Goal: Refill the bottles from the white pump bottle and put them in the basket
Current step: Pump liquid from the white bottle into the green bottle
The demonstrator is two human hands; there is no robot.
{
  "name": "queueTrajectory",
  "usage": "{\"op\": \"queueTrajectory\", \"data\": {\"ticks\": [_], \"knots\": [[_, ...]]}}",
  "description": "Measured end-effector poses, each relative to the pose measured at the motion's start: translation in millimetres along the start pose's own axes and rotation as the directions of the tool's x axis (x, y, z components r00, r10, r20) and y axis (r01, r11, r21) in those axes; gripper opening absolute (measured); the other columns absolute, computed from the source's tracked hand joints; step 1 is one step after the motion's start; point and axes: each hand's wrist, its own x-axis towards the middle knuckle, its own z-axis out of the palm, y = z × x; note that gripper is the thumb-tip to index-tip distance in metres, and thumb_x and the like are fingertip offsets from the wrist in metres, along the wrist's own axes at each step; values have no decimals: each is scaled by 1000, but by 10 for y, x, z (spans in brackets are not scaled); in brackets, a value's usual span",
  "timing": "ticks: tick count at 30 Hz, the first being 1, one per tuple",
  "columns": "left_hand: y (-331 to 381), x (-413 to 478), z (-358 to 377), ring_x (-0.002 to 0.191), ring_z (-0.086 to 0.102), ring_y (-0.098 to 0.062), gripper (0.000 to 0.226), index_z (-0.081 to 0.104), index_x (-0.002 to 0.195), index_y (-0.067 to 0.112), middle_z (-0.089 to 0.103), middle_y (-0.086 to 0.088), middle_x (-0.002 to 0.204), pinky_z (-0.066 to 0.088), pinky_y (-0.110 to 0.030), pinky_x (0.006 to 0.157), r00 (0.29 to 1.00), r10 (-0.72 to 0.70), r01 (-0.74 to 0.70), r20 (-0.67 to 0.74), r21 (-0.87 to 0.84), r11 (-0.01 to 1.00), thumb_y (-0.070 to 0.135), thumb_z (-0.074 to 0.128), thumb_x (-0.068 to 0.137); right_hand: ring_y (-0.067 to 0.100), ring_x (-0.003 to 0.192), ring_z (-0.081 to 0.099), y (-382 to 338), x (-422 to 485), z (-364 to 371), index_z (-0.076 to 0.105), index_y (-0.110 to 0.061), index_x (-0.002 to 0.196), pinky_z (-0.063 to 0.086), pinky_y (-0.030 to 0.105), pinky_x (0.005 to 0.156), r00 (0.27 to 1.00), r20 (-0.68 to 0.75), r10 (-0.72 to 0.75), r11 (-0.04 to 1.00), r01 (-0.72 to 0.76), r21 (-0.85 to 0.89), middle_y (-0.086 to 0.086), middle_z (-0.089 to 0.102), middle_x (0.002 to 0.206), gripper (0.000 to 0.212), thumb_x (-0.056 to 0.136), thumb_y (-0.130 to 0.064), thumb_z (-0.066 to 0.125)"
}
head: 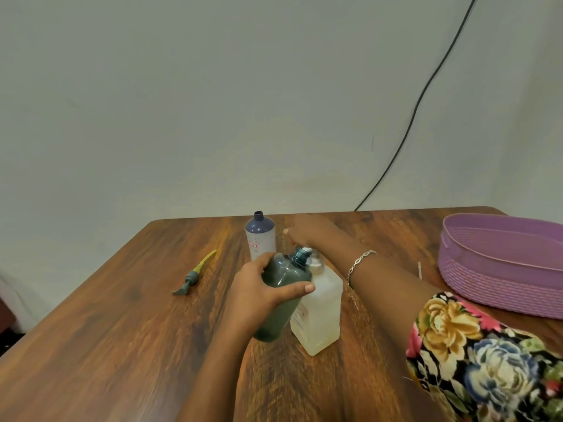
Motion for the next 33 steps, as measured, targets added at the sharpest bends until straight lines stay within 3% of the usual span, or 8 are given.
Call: {"op": "queueTrajectory", "data": {"ticks": [5,8,11,15,17,22,27,33], "knots": [[-30,82,-29,103,54,-12,97,52,126,22,58,5,116,42,-13,69,1000,-8,8,12,-3,1000,68,69,43,28,94,57,9,56,48,58,-10,104,48,42,88,996,-85,-10,999,7,-40,8,59,100,27,97,-30,41],[-53,98,3,101,57,-11,100,55,122,25,60,6,113,48,-21,76,999,-8,8,34,-14,1000,76,69,38,25,86,56,33,28,-2,58,-9,94,46,32,74,998,-59,-10,997,14,70,5,57,86,28,97,-32,43],[-9,79,1,101,57,-12,97,55,123,24,61,6,114,48,-23,77,1000,-4,4,23,-29,1000,72,76,41,23,84,53,16,-64,-145,59,-4,110,40,27,65,999,33,-26,973,18,231,10,59,95,29,96,-26,48],[-4,96,-33,102,56,-13,93,54,123,24,60,5,115,49,-24,78,1000,-6,6,-1,2,1000,69,73,44,18,67,50,-22,-72,-185,57,-6,96,36,25,53,999,45,-30,979,20,204,6,54,76,19,94,-23,49],[-19,97,-30,101,56,-12,96,55,121,27,60,6,114,49,-24,77,1000,-2,2,7,3,1000,73,68,38,16,63,50,-10,-36,-134,55,-8,86,38,26,55,1000,4,-9,991,8,133,3,53,71,20,94,-25,48],[-87,83,7,104,56,-13,97,54,124,25,59,4,117,48,-23,78,1000,-19,19,-7,21,1000,73,67,40,28,91,58,24,34,51,54,-12,92,47,44,89,998,-64,15,999,-17,-33,8,60,97,21,95,-31,44],[-63,71,17,109,53,-16,101,50,128,24,57,1,124,46,-22,78,999,-42,42,-1,12,999,73,67,41,20,75,53,22,26,-47,56,-12,89,43,28,68,999,-39,-32,996,35,82,6,59,90,25,97,-32,44],[29,43,20,110,53,-17,92,50,127,24,56,2,123,44,-20,77,1000,-21,20,-10,-16,1000,64,64,45,21,79,53,19,-1,-157,63,-6,97,41,30,75,1000,3,-30,989,29,146,6,58,85,39,98,-38,42]]}}
